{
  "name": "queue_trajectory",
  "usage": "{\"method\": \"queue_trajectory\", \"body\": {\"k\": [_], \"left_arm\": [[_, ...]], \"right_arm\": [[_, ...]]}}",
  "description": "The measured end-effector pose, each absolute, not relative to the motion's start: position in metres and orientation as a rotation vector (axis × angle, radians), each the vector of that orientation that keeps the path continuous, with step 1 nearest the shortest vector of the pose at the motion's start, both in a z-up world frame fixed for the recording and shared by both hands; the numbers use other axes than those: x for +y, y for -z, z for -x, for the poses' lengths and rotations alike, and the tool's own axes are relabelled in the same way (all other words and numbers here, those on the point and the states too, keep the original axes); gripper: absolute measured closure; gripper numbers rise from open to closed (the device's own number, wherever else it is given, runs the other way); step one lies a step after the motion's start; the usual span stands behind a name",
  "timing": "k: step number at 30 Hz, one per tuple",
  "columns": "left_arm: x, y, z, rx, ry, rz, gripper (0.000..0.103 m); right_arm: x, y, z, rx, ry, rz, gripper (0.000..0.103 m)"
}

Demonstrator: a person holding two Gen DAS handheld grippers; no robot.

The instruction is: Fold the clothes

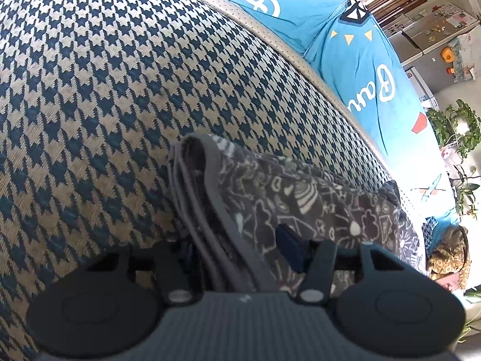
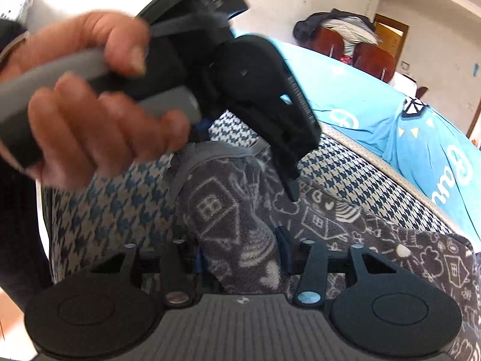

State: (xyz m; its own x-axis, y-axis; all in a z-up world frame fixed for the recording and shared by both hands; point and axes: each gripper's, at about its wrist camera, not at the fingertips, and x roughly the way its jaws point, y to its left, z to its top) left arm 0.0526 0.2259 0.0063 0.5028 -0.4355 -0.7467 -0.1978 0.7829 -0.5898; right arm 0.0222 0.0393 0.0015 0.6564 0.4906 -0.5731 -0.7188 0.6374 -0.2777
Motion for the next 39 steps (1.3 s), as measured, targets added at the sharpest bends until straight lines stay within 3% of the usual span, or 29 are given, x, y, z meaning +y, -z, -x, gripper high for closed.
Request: {"method": "queue_trajectory", "body": {"k": [5,13,15,19,22,39], "left_arm": [[0.228,-0.009,-0.048,1.058,0.161,0.681,0.052],[0.218,-0.004,-0.048,1.052,0.142,0.63,0.051],[0.212,-0.005,-0.048,1.044,0.138,0.602,0.052],[0.198,-0.009,-0.048,1.024,0.127,0.537,0.07],[0.191,-0.015,-0.046,0.991,0.118,0.52,0.077],[0.106,-0.113,-0.051,0.82,0.099,0.283,0.08]], "right_arm": [[0.044,0.008,-0.017,0.465,-0.726,0.576,0.048],[0.044,0.01,-0.013,0.455,-0.721,0.588,0.048],[0.044,0.009,-0.012,0.455,-0.718,0.584,0.053],[0.041,0.007,-0.007,0.443,-0.716,0.58,0.061],[0.038,0.005,-0.002,0.421,-0.711,0.595,0.065],[0.001,-0.044,-0.003,0.174,-0.554,0.563,0.078]]}}
